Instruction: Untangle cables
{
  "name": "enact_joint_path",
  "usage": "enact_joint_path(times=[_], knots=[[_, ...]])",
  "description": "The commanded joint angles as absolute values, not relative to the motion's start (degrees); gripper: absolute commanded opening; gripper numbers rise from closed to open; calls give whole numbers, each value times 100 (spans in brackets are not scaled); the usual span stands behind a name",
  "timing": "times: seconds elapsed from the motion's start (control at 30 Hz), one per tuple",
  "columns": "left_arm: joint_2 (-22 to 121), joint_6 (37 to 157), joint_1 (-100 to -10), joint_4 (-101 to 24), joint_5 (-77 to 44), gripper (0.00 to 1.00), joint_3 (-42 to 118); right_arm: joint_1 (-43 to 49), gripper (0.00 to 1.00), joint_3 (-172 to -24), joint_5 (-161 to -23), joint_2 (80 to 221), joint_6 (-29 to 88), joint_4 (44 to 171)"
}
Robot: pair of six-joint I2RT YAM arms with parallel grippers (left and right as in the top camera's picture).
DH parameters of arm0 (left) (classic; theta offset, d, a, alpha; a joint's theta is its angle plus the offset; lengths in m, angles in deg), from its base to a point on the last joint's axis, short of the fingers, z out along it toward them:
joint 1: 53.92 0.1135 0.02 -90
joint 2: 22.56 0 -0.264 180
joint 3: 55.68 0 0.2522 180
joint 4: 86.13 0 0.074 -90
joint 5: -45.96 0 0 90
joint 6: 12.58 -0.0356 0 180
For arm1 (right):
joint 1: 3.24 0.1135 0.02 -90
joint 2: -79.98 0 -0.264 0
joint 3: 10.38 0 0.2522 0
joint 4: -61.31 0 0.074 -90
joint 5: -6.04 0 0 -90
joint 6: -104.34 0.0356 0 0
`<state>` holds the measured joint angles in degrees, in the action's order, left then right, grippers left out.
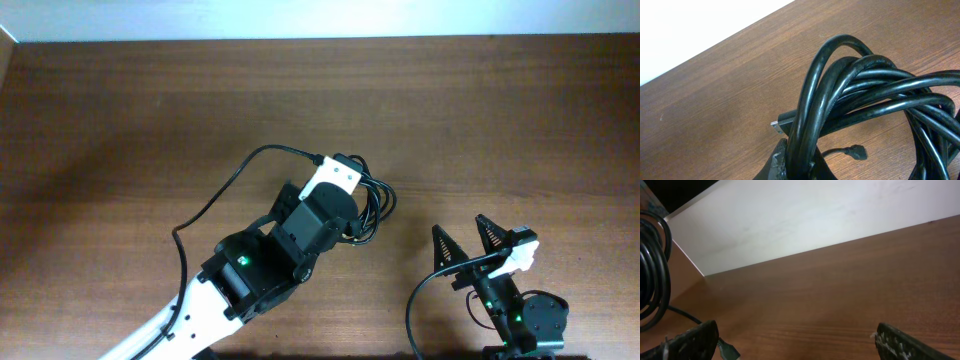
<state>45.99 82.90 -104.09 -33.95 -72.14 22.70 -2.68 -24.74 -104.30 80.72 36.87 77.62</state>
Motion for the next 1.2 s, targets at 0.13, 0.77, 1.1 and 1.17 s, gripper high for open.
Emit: enact_joint_path(times=[0.13,0.77,1.1,1.17], knots=[[4497,8388,-10402,-3408,-7279,0,2301,-288,99,-2445,-10362,8050,3735,7790],[4497,8399,-10402,-3255,-7194,0,2301,-288,99,-2445,-10362,8050,3735,7790],[4492,9129,-10400,-3262,-7225,0,2301,-290,99,-2445,-10259,8050,3730,7773],[4492,9127,-10400,-3328,-7802,0,2301,-288,99,-2445,-10283,8050,3737,7639]])
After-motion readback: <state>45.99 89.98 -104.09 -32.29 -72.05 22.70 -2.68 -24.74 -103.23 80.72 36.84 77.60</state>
